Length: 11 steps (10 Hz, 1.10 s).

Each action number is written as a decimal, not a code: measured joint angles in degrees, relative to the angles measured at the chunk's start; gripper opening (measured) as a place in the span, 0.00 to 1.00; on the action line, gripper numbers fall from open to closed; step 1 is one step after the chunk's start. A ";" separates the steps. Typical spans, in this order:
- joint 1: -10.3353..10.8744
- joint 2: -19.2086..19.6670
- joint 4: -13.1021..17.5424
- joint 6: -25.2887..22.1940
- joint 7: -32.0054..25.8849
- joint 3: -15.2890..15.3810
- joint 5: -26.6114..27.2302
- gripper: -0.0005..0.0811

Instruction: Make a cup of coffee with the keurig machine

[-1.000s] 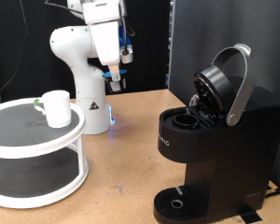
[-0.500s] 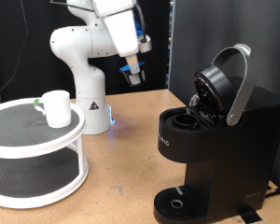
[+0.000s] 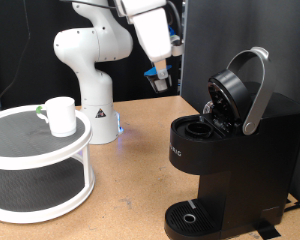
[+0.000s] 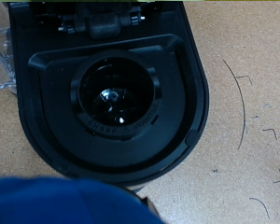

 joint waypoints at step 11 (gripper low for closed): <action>0.57 6.83 7.47 -2.10 2.07 1.65 -0.07 0.57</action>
